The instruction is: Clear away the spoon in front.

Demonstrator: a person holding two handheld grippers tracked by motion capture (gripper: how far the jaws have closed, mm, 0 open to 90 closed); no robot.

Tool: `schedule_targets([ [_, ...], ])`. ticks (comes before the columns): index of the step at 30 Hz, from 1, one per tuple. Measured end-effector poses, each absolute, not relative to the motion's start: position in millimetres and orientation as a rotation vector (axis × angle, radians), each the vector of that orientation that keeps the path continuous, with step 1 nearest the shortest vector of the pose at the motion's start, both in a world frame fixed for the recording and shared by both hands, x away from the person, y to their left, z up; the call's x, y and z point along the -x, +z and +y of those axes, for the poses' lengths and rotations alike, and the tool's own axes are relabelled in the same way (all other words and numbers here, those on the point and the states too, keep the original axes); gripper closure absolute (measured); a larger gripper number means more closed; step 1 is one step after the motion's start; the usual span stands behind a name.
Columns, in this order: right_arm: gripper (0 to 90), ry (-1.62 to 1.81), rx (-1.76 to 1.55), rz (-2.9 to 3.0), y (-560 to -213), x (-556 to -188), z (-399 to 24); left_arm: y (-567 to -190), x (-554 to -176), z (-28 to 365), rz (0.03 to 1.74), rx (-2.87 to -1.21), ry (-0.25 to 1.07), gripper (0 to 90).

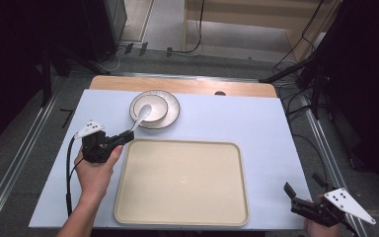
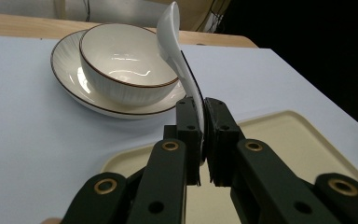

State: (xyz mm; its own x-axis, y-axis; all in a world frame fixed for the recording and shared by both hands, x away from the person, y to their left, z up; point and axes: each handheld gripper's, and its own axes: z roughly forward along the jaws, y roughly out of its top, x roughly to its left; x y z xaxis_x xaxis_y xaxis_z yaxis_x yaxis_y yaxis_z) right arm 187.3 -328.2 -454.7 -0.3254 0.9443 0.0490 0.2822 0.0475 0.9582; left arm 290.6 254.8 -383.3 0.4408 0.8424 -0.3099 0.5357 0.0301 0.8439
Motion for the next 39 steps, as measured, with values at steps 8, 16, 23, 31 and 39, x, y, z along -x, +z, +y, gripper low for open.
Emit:
schedule_targets([
  [8, 0.0, 1.300, -1.244, 1.682, -454.5, -186.6, -327.8, -387.0, -267.8, 254.6, 1.218, -1.629, 0.371, 86.1],
  [16, 0.0, 1.301, -1.240, 1.682, -454.2, -186.3, -327.5, -395.2, -245.2, 251.9, 1.217, -1.608, 0.354, 86.1],
  [23, 0.0, 1.302, -1.238, 1.683, -453.7, -186.0, -326.0, -403.5, -225.7, 251.7, 1.220, -1.592, 0.365, 86.0],
  [31, 0.0, 1.298, -1.237, 1.687, -454.4, -186.4, -325.7, -421.1, -215.1, 256.8, 1.247, -1.602, 0.363, 86.0],
  [39, 0.0, 1.297, -1.231, 1.693, -454.5, -186.7, -325.8, -439.9, -212.5, 255.0, 1.296, -1.611, 0.375, 86.0],
])
